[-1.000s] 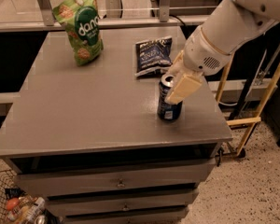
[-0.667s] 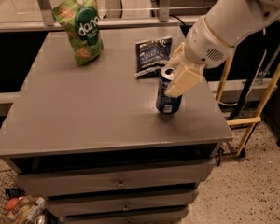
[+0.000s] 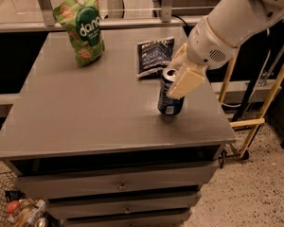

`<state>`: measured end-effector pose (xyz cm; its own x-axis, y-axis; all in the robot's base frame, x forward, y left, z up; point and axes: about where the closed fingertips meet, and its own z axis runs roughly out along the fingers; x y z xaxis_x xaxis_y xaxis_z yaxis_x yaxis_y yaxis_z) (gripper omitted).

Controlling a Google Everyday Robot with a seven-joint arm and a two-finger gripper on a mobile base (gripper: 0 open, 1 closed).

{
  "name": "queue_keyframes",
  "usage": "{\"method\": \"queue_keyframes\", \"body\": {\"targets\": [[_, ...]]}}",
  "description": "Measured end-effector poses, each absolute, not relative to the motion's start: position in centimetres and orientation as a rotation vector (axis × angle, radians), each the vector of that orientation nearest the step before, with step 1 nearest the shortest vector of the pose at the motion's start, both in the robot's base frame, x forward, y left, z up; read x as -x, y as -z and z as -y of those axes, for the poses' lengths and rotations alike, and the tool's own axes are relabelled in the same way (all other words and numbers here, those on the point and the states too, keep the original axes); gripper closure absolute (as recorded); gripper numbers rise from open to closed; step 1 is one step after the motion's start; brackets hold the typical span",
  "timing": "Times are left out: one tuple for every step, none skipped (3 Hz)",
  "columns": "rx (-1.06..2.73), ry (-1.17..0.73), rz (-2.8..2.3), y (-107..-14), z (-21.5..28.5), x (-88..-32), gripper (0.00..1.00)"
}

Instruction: Move pepsi can near green rice chip bag

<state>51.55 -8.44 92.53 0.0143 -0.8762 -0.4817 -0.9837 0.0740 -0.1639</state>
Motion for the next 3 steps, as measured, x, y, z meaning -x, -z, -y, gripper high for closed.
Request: {"method": "queue_keyframes", "body": {"targets": [[1.821,-0.314,-1.845,-94.0,6.7,-52.7,1.00],[1.826,-0.258,-1.810,-97.6,4.0,-54.5,1.00],[1.797,-0.267,-1.859,-98.8,0.0,-56.9,1.00]]}}
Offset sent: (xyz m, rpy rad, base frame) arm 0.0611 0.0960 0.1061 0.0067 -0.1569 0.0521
